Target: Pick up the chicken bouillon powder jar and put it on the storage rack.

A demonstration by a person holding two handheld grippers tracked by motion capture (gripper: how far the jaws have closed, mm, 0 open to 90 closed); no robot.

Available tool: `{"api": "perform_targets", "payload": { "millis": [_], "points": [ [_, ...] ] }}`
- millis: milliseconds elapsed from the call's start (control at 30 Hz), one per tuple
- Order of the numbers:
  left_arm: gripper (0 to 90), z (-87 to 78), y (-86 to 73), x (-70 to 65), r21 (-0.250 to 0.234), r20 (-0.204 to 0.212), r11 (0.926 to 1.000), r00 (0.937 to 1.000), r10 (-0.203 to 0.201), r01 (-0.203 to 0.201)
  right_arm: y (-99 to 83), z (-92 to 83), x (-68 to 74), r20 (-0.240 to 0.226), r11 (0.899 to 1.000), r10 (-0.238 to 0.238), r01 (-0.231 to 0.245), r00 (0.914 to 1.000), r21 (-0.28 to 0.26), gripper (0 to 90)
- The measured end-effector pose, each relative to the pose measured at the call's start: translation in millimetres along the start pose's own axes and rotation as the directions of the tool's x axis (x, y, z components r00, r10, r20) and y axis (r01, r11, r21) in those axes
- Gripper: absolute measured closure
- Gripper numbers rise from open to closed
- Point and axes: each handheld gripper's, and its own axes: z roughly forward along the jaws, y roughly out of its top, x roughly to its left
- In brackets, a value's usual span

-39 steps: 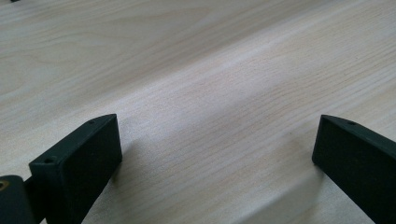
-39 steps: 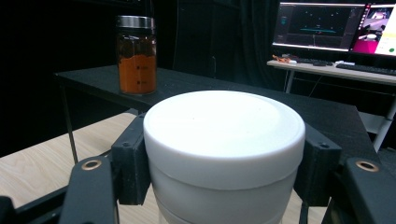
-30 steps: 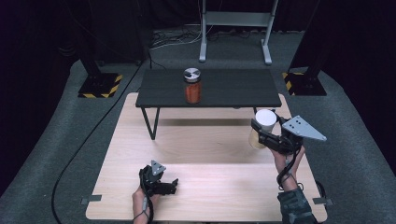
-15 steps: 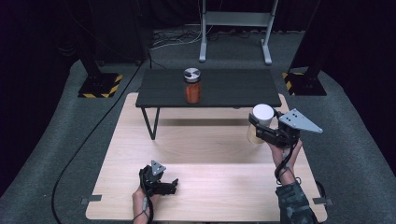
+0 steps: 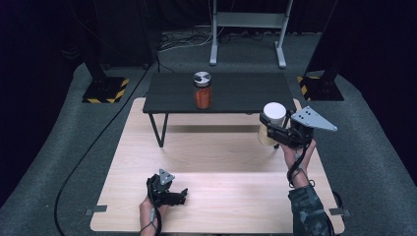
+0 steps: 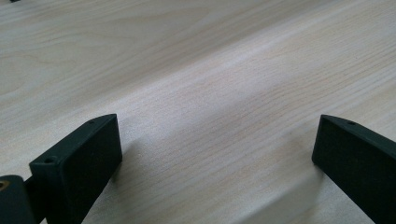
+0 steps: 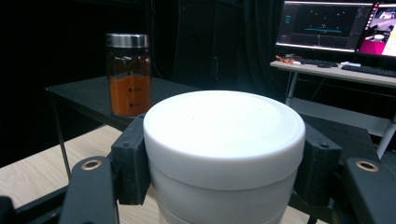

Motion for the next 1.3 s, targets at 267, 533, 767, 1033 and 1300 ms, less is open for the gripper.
{"api": "perform_targets", "payload": {
  "millis": [267,533,767,1033,1300],
  "points": [
    [1.2,0.0,0.0,0.0,0.000,0.000,1.0000,1.0000,0.000,0.000,9.4,4.4,-0.3,-0.003,1.000,-0.001,0.001,1.0000,-0.006,32.9],
    [1.2,0.0,0.1,0.0,0.000,0.000,1.0000,1.0000,0.000,0.000,18.6,10.3,-0.5,-0.004,1.000,-0.004,0.004,1.0000,-0.014,33.0],
    [1.3,0.0,0.0,0.0,0.000,0.000,1.0000,1.0000,0.000,0.000,25.2,14.9,-1.0,-0.004,1.000,-0.001,0.001,1.0000,-0.017,32.9],
    [1.5,0.0,-0.1,0.0,-0.001,0.001,1.0000,1.0000,0.001,-0.001,32.0,20.7,-3.3,-0.009,1.000,0.007,-0.008,0.9999,-0.025,32.9],
    [1.6,-0.1,-0.2,0.0,-0.001,0.002,1.0000,1.0000,0.001,-0.001,40.6,27.1,-3.0,-0.010,0.999,0.009,-0.010,0.9999,-0.032,32.9]
  ]
}}
